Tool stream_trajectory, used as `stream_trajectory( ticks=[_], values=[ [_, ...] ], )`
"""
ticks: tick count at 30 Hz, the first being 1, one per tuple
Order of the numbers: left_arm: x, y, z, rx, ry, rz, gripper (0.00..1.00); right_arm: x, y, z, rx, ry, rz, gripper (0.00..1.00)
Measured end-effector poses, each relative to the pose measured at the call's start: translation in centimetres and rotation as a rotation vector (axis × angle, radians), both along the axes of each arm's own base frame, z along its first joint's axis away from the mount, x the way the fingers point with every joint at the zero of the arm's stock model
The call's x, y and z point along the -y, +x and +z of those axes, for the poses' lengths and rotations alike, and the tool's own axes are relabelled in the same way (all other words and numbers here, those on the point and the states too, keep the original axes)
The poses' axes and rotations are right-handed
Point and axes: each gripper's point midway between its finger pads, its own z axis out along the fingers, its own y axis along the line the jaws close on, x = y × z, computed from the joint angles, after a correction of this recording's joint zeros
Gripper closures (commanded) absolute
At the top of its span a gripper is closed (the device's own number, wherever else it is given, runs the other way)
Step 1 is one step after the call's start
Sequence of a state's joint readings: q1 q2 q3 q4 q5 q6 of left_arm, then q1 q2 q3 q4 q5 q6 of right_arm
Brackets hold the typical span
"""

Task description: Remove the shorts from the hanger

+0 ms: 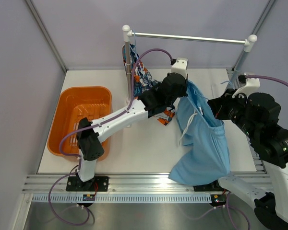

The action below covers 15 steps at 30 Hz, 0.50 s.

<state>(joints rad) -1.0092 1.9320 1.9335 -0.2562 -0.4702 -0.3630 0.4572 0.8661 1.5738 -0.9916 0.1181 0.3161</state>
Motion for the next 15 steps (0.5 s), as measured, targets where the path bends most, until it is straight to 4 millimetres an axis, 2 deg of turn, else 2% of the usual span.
stream_trajectory(
  ticks=[2, 10, 15],
  values=[
    [0.2, 0.5, -0.2, -0.002, -0.001, -0.001, 1.00, 0.0, -0.2, 0.0, -0.002, -0.006, 0.006, 1.00],
    [-0.2, 2.3, -3.2, -0.066, 0.034, -0.021, 1.00, -0.1, -0.6, -0.3, -0.014, -0.016, 0.026, 1.00],
    [0.1, 2.1, -4.2, -0.079, 0.024, -0.067, 1.00, 0.1, -0.9, 0.3, 0.007, -0.008, 0.025, 1.00]
  ],
)
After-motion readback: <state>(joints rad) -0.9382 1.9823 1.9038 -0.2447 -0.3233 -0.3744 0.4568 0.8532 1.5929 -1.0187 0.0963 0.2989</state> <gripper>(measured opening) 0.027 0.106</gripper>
